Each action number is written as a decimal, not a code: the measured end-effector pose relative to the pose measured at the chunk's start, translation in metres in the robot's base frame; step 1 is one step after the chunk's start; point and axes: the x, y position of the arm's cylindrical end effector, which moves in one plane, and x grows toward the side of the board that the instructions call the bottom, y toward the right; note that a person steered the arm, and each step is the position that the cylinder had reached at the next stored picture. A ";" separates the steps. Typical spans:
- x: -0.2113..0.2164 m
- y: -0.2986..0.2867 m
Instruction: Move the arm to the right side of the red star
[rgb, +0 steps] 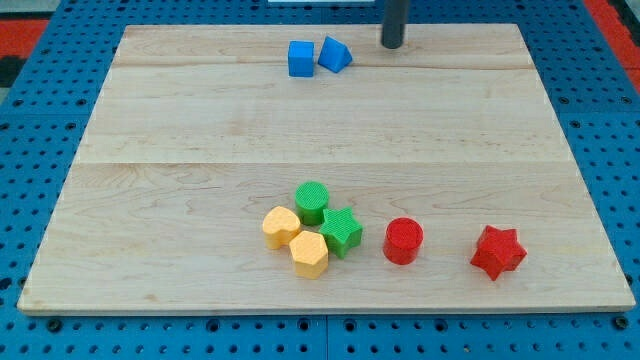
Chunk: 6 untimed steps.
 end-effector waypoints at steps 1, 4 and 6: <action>0.002 0.010; 0.058 0.013; 0.144 0.058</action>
